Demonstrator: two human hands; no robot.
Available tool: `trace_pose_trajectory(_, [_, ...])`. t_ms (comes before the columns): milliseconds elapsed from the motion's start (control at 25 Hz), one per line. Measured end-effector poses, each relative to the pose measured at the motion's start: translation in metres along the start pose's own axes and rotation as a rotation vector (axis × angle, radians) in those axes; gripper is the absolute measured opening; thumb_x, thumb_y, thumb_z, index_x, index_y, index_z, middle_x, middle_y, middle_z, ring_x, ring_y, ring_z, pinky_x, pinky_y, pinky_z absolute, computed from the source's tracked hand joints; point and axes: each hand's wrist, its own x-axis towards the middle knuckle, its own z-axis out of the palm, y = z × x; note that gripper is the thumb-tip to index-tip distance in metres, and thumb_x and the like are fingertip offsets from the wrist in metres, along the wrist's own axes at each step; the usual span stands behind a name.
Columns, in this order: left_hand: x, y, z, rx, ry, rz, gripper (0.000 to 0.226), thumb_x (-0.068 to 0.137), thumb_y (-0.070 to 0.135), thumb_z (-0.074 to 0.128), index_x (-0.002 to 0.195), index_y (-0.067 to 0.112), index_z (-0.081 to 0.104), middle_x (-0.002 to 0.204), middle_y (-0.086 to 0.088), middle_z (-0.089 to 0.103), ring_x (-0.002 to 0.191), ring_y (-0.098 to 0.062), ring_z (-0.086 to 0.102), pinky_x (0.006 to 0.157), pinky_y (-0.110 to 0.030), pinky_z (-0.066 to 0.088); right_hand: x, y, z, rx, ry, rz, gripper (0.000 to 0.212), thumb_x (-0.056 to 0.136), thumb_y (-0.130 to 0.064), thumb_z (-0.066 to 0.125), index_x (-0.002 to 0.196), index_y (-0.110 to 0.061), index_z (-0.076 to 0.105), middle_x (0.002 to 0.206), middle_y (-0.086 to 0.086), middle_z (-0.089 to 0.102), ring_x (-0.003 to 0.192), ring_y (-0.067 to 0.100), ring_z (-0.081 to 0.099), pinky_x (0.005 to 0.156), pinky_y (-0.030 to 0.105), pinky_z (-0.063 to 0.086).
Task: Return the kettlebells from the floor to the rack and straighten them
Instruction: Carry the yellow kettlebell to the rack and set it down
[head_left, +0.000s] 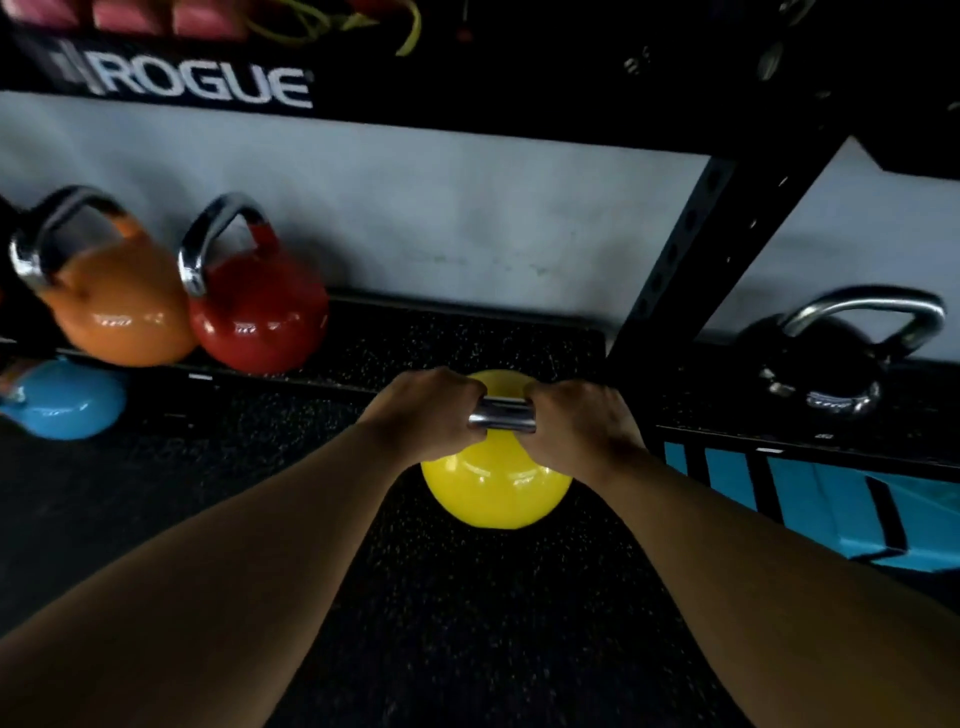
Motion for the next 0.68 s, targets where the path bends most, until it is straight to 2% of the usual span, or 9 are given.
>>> trace_pose_trajectory(240, [0.088,-0.025,-0.019,-0.021,0.132,0.050,0.035,0.082,0.038,0.063,0.113,0.021,0.065,0.113,-0.011,0.070,0.108,-0.036,0.064,0.082,-0.038,0.051,0.075,0.027,-0.012,-0.025,0.148,0.107,0.029,0.083,-0.033,0.061,0.108,-0.019,0.064,0.106,0.011,0.073,0.102,0.038,0.066,0.080,0.042,0.052])
trace_pose_trajectory(360, [0.122,-0.030,-0.013,-0.078,0.152,0.054,0.031,0.081,0.032,0.065,0.108,0.017,0.065,0.109,-0.013,0.069,0.103,-0.036,0.064,0.075,-0.036,0.048,0.101,0.039,-0.006,-0.002,0.152,0.141,0.027,0.087,-0.030,0.059,0.112,-0.019,0.061,0.107,0.010,0.071,0.102,0.038,0.065,0.077,0.041,0.052])
trace_pose_trajectory(520, [0.159,-0.033,-0.007,-0.199,0.154,-0.003,0.021,0.079,0.029,0.066,0.096,0.017,0.061,0.099,-0.013,0.066,0.094,-0.037,0.063,0.067,-0.034,0.040,0.130,0.060,0.005,0.082,0.180,0.198,0.019,0.085,-0.018,0.060,0.103,-0.015,0.058,0.102,0.015,0.068,0.096,0.042,0.064,0.069,0.041,0.048])
trace_pose_trajectory(680, [0.187,-0.037,-0.001,-0.294,0.180,-0.054,0.019,0.080,0.025,0.067,0.097,0.017,0.063,0.096,-0.013,0.067,0.093,-0.037,0.064,0.068,-0.038,0.047,0.157,0.070,0.011,0.190,0.190,0.231,0.014,0.080,-0.013,0.062,0.091,-0.015,0.054,0.093,0.018,0.067,0.090,0.043,0.063,0.070,0.044,0.053])
